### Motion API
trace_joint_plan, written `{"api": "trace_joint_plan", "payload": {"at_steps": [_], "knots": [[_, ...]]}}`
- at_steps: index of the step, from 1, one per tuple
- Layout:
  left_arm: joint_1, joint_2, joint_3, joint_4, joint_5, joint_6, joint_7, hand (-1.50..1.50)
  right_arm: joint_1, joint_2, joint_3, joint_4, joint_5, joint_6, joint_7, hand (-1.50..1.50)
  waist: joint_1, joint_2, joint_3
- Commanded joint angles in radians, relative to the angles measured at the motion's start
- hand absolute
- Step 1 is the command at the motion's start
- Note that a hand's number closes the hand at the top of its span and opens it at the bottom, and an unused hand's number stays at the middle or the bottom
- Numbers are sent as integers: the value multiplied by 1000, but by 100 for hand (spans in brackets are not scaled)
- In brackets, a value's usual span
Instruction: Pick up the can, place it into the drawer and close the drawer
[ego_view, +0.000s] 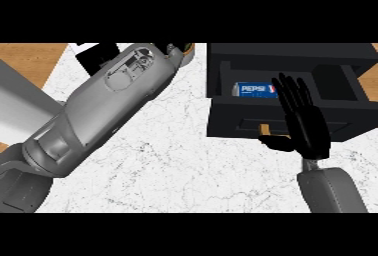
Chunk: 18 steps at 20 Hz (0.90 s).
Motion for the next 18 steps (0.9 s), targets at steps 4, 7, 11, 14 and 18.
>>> {"api": "trace_joint_plan", "payload": {"at_steps": [4,7,11,14,18], "knots": [[56,118,3,-163,-18,-17,103,-150,-115,45,-31,309,72,-130,-6,-150,19,14,13],[65,160,3,-203,-27,-34,132,-150,-204,11,-77,411,89,-150,-7,-150,21,18,14],[152,211,20,-270,-26,-58,126,-150,-280,31,-103,518,118,-250,-7,-150,20,23,13],[158,206,0,-313,-43,-30,171,-150,-366,24,-149,641,107,-323,-31,-150,32,27,15],[222,258,-1,-391,-65,-25,176,-150,-465,30,-179,771,129,-384,-15,-150,39,28,14]]}}
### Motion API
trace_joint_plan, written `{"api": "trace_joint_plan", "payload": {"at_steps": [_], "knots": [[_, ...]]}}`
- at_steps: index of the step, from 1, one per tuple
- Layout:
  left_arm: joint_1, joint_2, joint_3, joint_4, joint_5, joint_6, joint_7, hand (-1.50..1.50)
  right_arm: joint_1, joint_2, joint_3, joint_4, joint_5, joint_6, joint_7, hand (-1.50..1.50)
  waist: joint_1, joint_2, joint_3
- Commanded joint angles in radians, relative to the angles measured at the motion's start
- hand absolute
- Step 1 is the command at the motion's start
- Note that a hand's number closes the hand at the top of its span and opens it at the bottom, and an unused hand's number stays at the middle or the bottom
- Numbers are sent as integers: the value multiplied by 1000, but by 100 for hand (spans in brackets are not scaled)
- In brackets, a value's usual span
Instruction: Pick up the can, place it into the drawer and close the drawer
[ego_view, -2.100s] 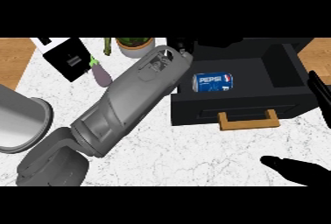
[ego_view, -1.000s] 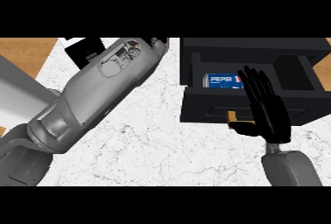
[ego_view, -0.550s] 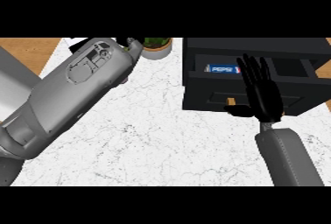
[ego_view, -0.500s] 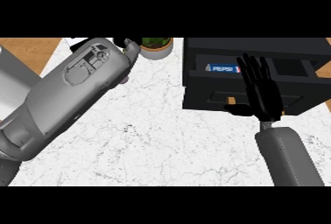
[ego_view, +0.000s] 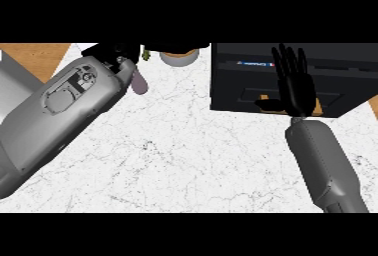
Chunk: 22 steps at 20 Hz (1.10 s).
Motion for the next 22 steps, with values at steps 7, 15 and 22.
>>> {"api": "trace_joint_plan", "payload": {"at_steps": [7,15,22], "knots": [[116,64,5,-135,-40,-2,49,-150,-282,17,-69,360,32,-111,43,-150,12,26,16],[207,69,9,-213,-72,-3,2,-150,-426,-34,-115,490,11,-124,37,-150,32,35,17],[337,97,20,-286,-72,-42,-53,-150,-496,-68,-146,551,-8,-109,25,-150,48,41,16]]}}
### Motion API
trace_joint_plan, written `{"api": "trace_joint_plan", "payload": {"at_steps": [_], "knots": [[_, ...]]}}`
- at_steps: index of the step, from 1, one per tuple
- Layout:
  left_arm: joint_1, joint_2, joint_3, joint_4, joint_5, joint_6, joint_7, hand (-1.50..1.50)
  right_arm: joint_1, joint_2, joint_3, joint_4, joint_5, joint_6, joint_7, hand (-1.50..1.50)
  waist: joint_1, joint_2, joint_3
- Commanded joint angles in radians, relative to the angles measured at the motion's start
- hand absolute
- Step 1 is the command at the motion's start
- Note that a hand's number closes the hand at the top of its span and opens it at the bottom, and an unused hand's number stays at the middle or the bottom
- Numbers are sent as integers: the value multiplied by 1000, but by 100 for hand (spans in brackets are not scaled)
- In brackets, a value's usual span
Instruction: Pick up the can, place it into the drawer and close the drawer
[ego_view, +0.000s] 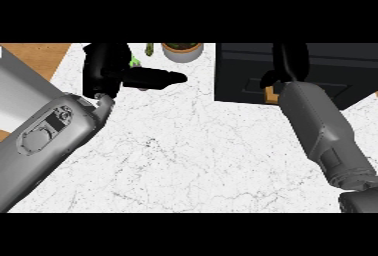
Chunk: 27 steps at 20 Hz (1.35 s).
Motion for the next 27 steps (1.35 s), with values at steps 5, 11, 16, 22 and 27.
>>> {"api": "trace_joint_plan", "payload": {"at_steps": [5,11,16,22,27], "knots": [[28,12,4,-41,-32,10,17,-150,-98,3,-68,43,-75,28,-89,-150,10,6,2],[87,41,46,-71,-5,-26,-18,-150,-114,44,-198,-1,-233,56,-220,-150,20,5,3],[131,25,42,-64,-22,-17,-44,-150,-121,78,-293,-19,-351,110,-327,-150,-2,4,3],[173,52,67,-74,-22,-34,-50,-150,-142,124,-420,-33,-514,241,-391,-150,-35,-13,1],[201,61,70,-149,-38,-25,-19,-150,-158,72,-460,-14,-556,275,-406,-150,-22,-9,1]]}}
